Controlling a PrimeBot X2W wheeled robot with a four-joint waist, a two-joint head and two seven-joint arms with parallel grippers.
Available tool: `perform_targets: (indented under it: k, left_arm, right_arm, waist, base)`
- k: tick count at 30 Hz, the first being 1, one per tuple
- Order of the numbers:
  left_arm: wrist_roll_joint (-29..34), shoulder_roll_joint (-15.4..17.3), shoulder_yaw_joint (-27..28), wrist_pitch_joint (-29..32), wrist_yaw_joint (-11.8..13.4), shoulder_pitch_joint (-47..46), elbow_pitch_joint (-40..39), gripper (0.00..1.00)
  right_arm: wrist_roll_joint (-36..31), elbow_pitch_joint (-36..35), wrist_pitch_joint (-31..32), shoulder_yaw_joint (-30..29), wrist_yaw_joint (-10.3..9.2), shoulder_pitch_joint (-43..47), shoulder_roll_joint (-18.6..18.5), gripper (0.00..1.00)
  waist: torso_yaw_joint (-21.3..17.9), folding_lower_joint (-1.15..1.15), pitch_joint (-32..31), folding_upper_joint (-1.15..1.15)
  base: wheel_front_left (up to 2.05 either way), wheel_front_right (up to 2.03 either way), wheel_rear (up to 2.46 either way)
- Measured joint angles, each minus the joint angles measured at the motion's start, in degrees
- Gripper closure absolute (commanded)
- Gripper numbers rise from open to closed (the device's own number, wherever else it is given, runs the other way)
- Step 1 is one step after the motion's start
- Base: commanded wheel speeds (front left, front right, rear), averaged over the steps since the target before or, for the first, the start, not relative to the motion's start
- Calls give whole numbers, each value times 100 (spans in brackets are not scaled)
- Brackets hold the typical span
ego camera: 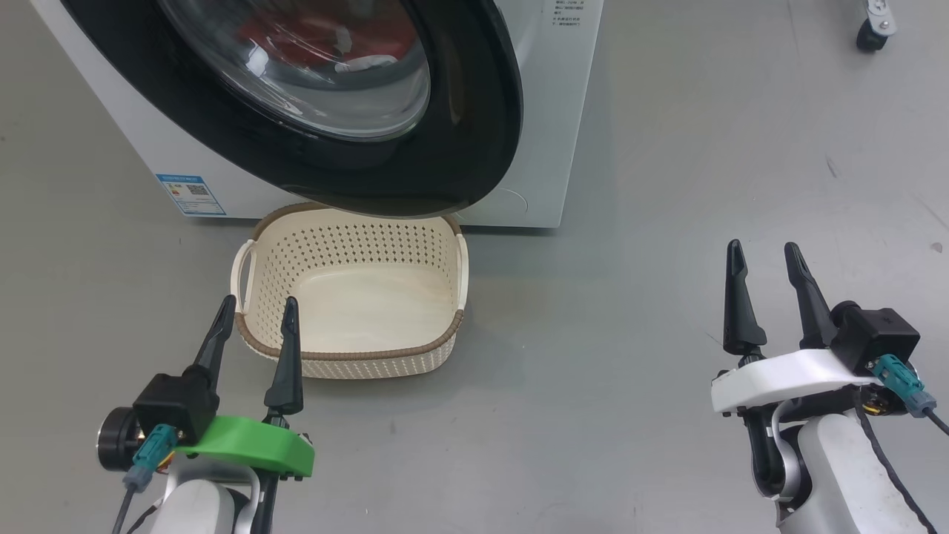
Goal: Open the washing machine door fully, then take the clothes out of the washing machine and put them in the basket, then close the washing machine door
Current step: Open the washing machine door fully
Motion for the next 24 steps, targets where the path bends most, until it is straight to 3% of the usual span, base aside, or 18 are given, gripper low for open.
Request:
perform_targets:
  k: [24]
  left_arm:
    - [0,0,-27,0,-4,-1,19,0]
  right_arm:
    - [-144,-16,0,-165,126,96,90,0]
  waist:
    - [27,0,-38,0]
  base:
    - [0,0,0]
